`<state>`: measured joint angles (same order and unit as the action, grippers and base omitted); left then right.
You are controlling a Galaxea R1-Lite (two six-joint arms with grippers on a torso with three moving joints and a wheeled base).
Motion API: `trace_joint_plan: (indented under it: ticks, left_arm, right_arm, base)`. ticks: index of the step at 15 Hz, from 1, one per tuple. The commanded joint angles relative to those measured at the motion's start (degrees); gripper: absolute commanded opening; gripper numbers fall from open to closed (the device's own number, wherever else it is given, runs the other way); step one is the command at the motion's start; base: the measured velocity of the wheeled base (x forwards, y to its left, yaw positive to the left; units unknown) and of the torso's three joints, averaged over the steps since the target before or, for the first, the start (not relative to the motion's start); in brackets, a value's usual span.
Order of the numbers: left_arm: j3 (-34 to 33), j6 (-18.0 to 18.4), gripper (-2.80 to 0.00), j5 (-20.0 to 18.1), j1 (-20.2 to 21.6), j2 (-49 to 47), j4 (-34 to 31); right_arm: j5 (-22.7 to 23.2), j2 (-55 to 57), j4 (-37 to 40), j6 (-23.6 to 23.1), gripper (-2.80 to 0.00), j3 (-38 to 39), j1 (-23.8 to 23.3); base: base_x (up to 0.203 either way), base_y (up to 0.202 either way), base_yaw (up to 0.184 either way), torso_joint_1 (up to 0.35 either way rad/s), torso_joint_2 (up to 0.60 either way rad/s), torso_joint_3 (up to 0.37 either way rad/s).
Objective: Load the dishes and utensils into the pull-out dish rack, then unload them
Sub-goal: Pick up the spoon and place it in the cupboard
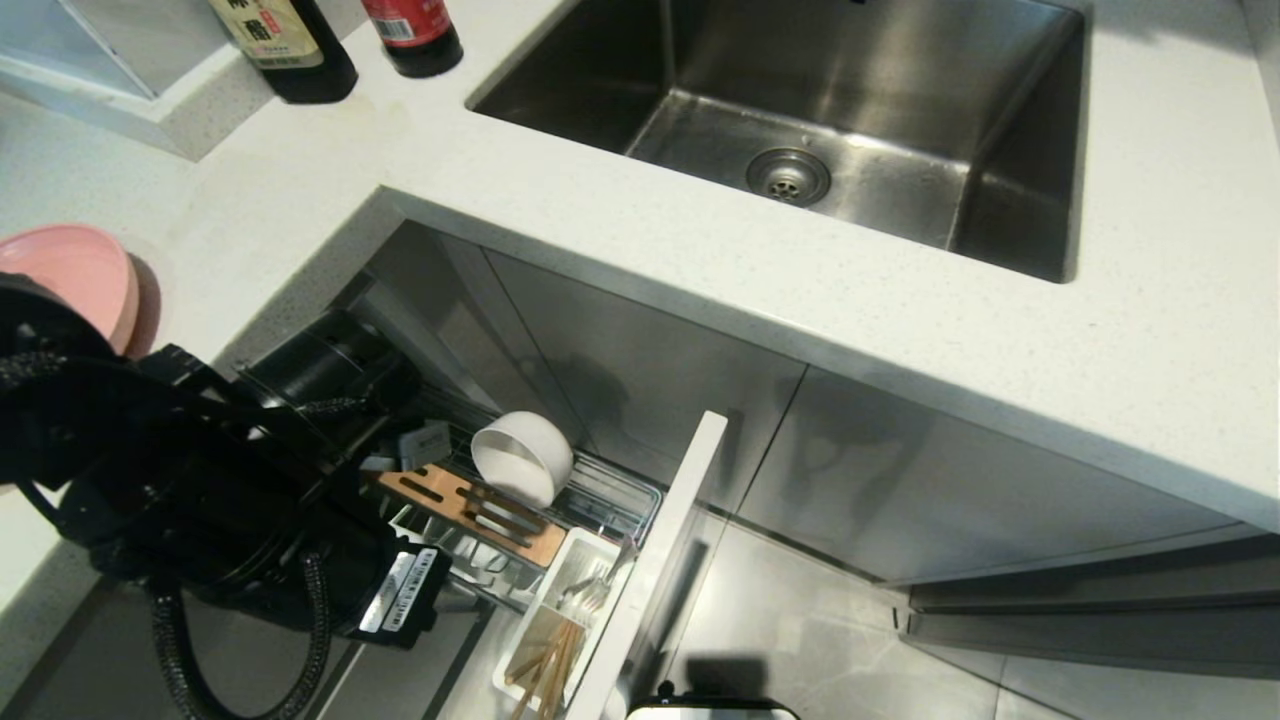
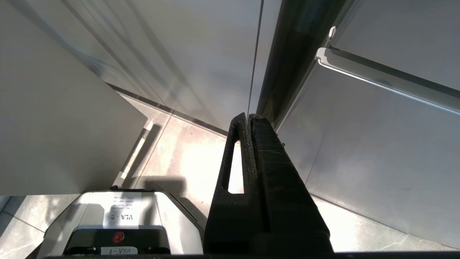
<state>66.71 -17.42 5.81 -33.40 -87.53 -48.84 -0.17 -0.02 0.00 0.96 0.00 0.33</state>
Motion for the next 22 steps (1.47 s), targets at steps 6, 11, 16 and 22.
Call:
trace_joint_plan:
  ticks: [6, 11, 16, 22]
  left_arm:
    - [5.65, -3.01, -2.8, 2.48, 0.0, 9.99, 0.06]
    - [12.25, -3.15, -2.8, 8.47, 0.09, 15.01, 0.3]
    - [18.21, -2.63, -2.8, 10.03, 2.6, 20.28, 0.28]
    - [24.15, 3.37, -2.8, 9.81, 11.44, 26.18, 0.3]
  right_arm:
    - [0.0, 0.02, 0.0, 0.0, -2.8, 0.09, 0.02]
    - [0.0, 0.02, 0.0, 0.0, -2.8, 0.09, 0.02]
    - [0.0, 0.02, 0.0, 0.03, -2.8, 0.09, 0.02]
    - [0.0, 0.02, 0.0, 0.0, -2.8, 0.09, 0.02]
  base:
    - [0.0, 0.0, 0.0, 0.0, 0.0, 0.0]
    - [0.0, 0.0, 0.0, 0.0, 0.0, 0.0]
    - [0.0, 0.0, 0.0, 0.0, 0.0, 0.0]
    - [0.0, 0.0, 0.0, 0.0, 0.0, 0.0]
